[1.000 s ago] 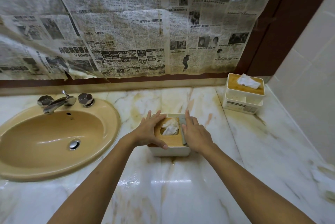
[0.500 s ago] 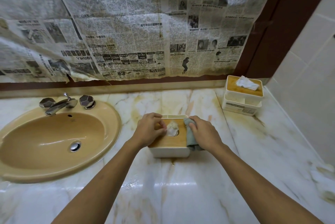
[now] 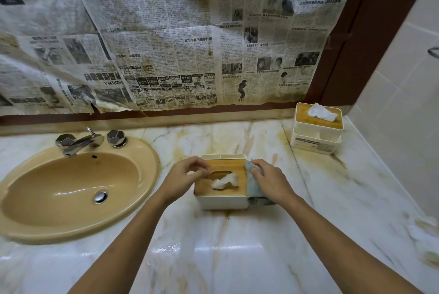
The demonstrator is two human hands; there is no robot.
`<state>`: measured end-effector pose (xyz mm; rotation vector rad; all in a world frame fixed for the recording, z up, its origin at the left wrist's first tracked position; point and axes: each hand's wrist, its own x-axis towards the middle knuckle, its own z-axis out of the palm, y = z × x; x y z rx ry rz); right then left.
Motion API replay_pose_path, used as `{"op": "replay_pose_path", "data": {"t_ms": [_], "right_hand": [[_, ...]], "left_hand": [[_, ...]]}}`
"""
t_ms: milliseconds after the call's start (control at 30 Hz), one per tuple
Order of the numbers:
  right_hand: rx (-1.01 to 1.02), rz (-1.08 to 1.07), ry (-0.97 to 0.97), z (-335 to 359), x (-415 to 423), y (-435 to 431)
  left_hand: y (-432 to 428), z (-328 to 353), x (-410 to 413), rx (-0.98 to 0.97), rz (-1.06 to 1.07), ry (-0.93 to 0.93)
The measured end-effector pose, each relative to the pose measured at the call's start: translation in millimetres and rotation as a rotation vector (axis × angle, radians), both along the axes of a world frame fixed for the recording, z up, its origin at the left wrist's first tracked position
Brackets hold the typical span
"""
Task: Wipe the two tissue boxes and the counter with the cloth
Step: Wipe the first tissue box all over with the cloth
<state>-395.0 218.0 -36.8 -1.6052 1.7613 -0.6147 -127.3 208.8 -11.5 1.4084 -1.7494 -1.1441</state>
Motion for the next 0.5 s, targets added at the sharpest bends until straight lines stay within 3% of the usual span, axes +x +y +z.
{"op": "replay_pose_path", "data": {"t_ms": [100, 167, 233, 500], "right_hand": [[0.012, -0.015, -0.061, 0, 1, -2], [0.021, -0.036, -0.109, 0, 1, -4], [0.045, -0.061, -0.169, 0, 0, -4], [0.054, -0.116, -0.242, 3, -7, -3]], "left_hand": [[-3, -8, 3, -0.075, 0.262, -0.207], [-3, -12, 4, 0.023, 0.306, -0.311], [-3, -15, 2, 0.126, 0.32, -0.281], [0, -18, -4, 0.228, 0.359, -0.115]]}}
